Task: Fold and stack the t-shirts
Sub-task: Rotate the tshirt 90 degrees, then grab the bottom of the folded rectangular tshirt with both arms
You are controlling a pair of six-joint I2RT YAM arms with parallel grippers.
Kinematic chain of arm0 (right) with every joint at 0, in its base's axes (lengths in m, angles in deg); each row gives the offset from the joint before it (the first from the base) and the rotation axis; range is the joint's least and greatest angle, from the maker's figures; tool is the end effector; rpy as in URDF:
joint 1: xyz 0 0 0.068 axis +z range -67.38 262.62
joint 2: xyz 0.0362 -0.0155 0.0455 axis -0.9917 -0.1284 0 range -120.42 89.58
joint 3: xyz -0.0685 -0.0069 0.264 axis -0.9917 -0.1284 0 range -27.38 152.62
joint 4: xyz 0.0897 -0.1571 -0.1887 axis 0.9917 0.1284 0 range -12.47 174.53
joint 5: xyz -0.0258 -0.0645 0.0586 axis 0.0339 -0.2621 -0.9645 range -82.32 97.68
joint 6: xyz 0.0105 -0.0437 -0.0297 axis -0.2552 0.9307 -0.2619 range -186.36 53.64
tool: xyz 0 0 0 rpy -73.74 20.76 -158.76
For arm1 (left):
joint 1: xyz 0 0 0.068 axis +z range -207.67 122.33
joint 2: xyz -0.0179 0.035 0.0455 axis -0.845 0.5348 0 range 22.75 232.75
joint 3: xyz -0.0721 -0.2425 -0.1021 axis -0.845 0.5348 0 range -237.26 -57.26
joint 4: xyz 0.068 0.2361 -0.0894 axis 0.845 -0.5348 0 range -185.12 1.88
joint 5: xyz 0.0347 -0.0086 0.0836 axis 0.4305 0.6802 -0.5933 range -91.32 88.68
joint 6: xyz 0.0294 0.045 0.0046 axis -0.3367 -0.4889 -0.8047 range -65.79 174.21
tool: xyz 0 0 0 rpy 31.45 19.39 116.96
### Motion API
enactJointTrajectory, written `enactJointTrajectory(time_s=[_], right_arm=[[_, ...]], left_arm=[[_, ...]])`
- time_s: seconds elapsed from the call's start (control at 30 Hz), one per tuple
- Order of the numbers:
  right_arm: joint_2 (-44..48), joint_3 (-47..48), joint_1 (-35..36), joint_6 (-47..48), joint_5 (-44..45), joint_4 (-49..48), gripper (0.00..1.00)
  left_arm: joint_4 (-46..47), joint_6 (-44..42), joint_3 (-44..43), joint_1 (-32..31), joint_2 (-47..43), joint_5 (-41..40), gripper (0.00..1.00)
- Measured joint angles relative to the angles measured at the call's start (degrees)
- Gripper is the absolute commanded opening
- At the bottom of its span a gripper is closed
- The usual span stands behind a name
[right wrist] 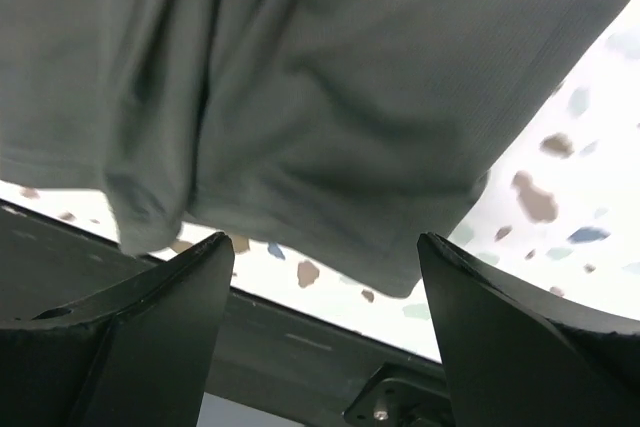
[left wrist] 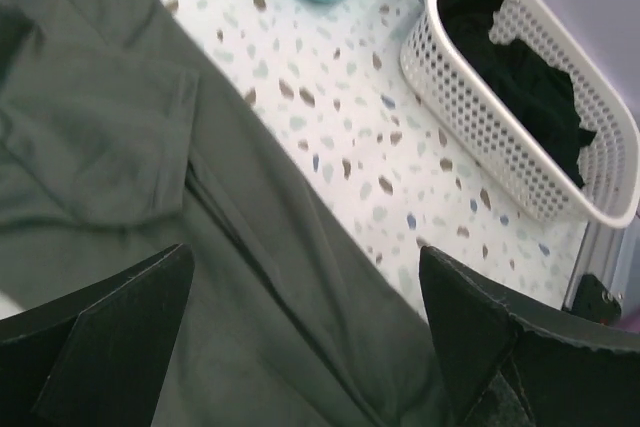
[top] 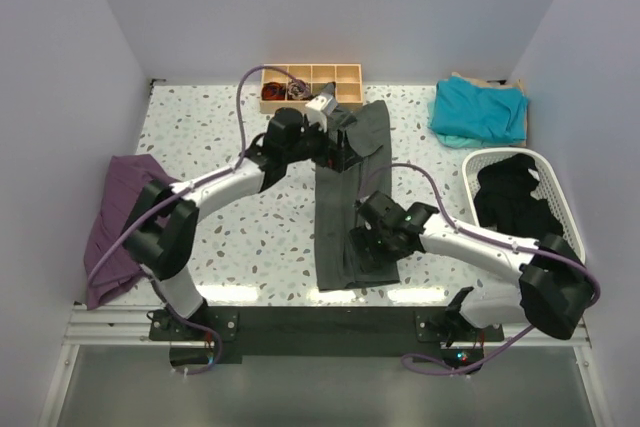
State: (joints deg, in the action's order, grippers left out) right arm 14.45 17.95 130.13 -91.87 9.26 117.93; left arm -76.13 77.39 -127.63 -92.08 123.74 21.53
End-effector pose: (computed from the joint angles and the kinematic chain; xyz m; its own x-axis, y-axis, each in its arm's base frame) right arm 0.1572 0.1703 0.1959 -0.8884 -0.3323 -0.3168 -0.3858 0.9144 0.1225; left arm 0.3329 -0.2447 0.2653 -0.5668 -0.0513 -0.8223 0.6541 0.5788 -0.4870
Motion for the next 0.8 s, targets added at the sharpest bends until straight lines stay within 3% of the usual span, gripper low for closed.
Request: enactJointTrajectory(time_s=[0.13,0.43,0.67,0.8], right_arm=[[1.1,-3.8,3.7,-4.5,3.1,0.8,0.80],[5.4,-8.0,5.0,-18.3,10.7,-1.2,0.83],[22.7,-14.7,5.0,-27.1,13.5,-1.5,0.85],[27.0,-15.8,5.0,-29.5,13.9,-1.6,0.85]], left_arm=[[0.9,1.5,15.0,-1.9,-8.2,-0.6,1.00],[0.3,7.5,38.0,-16.4,-15.9,-4.5,1.00],[-4.9,11.7,46.4,-16.9,-36.2,-11.4,1.00],[-4.5,13.8,49.3,-16.9,-42.3,-11.5,1.00]])
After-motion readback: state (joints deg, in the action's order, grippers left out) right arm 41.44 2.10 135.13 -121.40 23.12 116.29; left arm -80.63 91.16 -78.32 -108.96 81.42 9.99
